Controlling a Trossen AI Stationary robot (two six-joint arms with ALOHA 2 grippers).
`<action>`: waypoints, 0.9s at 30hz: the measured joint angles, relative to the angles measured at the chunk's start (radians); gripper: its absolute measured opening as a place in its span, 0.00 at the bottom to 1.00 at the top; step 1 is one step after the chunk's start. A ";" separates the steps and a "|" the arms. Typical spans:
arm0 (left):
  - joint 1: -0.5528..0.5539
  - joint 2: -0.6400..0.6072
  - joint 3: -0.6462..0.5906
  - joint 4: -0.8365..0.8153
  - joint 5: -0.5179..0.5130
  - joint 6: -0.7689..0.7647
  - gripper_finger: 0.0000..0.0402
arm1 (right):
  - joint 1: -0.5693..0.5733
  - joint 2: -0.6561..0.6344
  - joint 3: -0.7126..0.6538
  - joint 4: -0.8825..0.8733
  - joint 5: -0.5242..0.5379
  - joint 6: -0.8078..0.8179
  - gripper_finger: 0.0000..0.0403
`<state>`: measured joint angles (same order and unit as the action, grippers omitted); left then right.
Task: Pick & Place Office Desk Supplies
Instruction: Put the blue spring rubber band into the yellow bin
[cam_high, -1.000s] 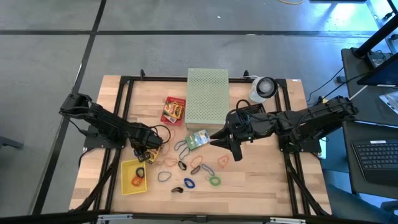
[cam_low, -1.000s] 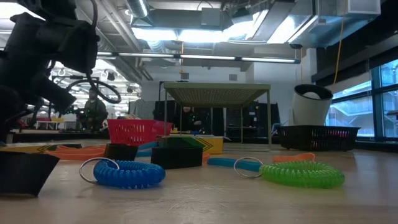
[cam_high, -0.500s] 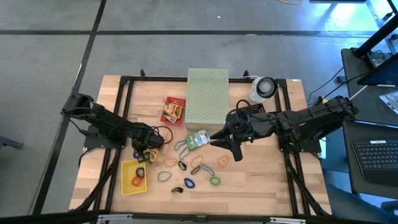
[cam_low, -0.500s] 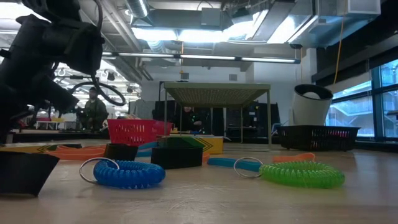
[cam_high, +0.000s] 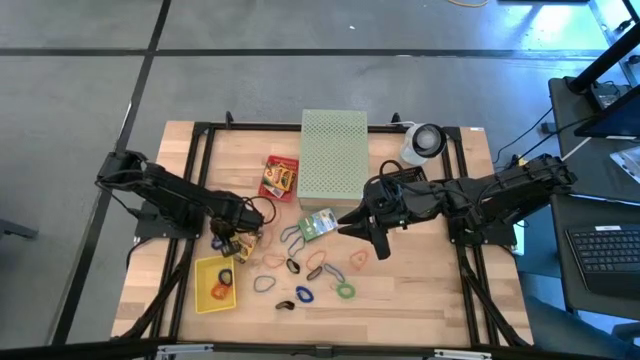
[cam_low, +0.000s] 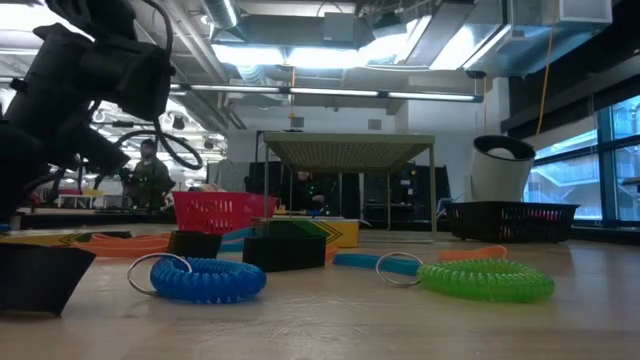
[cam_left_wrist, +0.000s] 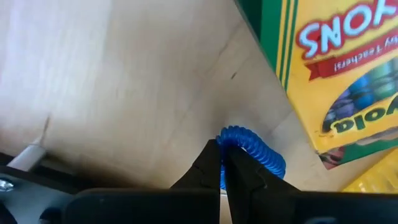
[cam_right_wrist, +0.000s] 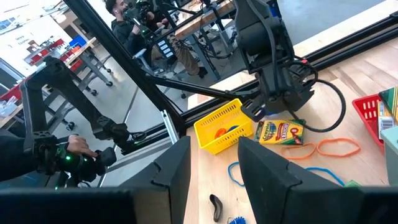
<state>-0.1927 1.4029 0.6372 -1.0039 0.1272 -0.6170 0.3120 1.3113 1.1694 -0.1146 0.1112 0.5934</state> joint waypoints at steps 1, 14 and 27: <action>0.007 -0.004 0.000 0.001 0.000 0.000 0.00 | 0.000 0.000 0.000 0.000 0.000 0.000 0.33; 0.076 -0.132 0.002 -0.027 0.011 -0.012 0.00 | 0.000 0.000 0.000 -0.001 0.000 -0.003 0.33; 0.141 -0.340 0.058 -0.074 0.000 -0.068 0.00 | -0.001 0.000 0.000 0.002 0.002 -0.006 0.33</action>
<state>-0.0515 1.0627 0.6949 -1.0779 0.1268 -0.6849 0.3111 1.3113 1.1695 -0.1127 0.1131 0.5873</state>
